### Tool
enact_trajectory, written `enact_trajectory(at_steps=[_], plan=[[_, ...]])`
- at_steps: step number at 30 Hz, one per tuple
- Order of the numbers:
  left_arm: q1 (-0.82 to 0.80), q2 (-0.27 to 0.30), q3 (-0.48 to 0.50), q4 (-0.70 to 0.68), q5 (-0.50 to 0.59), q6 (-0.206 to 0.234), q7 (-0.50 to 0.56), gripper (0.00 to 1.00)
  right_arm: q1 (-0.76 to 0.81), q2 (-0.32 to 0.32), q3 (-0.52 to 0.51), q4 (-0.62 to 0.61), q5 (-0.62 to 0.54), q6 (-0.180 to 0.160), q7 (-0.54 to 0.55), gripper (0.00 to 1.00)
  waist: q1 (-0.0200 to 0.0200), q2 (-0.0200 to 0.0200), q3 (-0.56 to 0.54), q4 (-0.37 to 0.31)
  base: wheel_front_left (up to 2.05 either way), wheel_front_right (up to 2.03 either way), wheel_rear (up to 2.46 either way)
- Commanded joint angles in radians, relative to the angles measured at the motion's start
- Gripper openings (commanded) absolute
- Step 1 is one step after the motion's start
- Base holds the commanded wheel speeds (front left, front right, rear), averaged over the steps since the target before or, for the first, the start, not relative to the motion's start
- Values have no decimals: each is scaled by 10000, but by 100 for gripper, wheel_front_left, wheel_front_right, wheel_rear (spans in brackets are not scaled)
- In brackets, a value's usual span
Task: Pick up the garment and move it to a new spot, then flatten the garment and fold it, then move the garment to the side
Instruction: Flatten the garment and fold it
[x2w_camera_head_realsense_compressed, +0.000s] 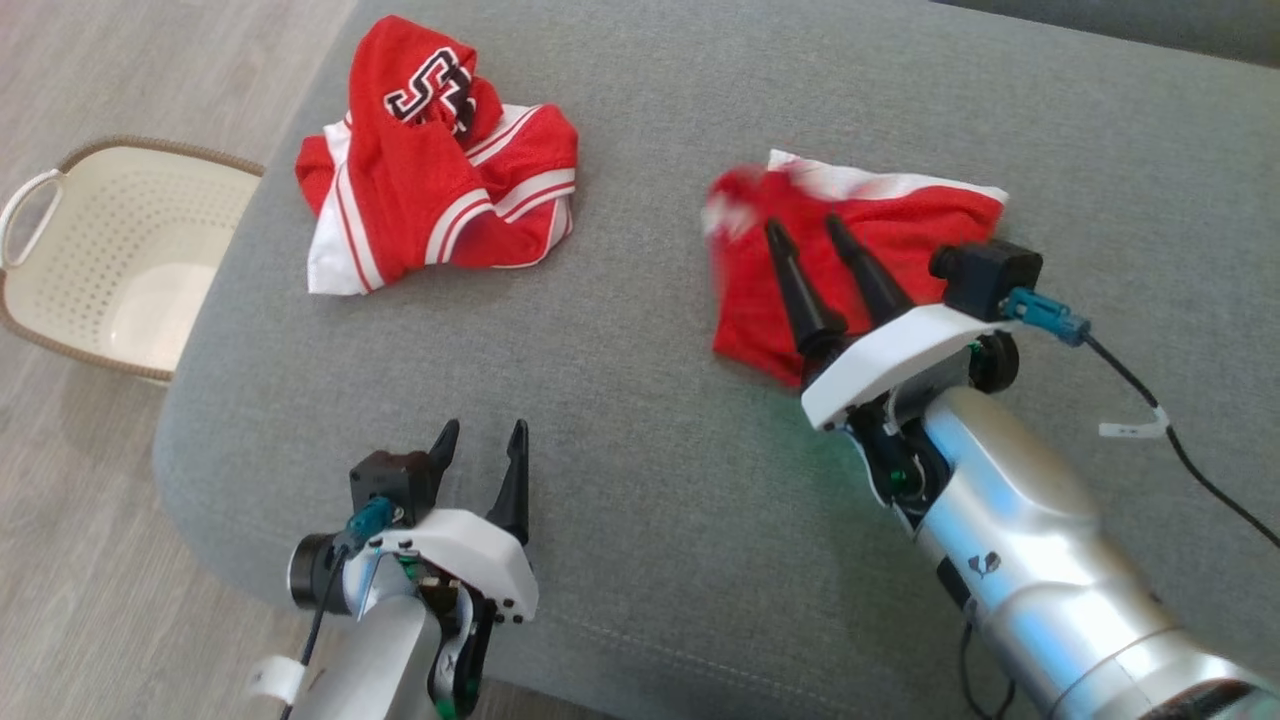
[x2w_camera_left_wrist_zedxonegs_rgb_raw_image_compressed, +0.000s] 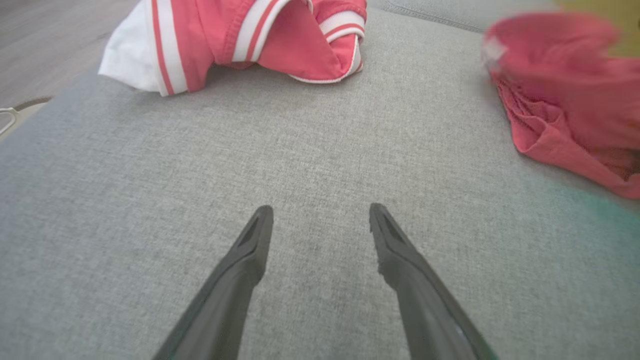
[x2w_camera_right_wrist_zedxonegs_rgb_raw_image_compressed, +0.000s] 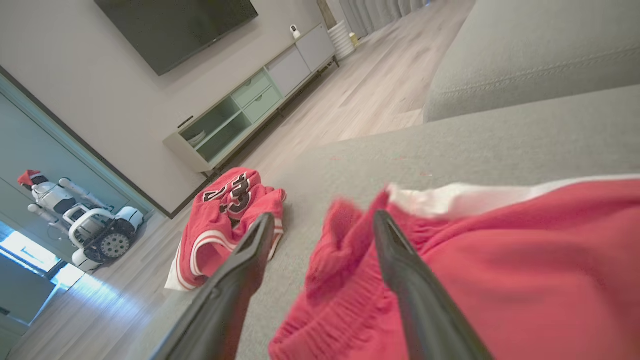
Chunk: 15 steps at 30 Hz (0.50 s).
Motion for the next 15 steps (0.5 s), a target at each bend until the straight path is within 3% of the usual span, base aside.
enact_trajectory(at_steps=[1,5,15], plan=[[-208,162,330,-304,5,68,-53,100,-287,209,107,-161,20,-7,-189,100,0,0,-6,-95,0,0,0],[-199,162,556,-438,198,125,-53,100,-327,209,-270,96,-184,-7,-350,100,0,0,-47,-532,0,0,0],[-131,162,1438,-1183,1046,296,-53,100,1142,207,-4150,-1399,-3715,-7,-367,100,0,0,-149,-1921,0,0,0]])
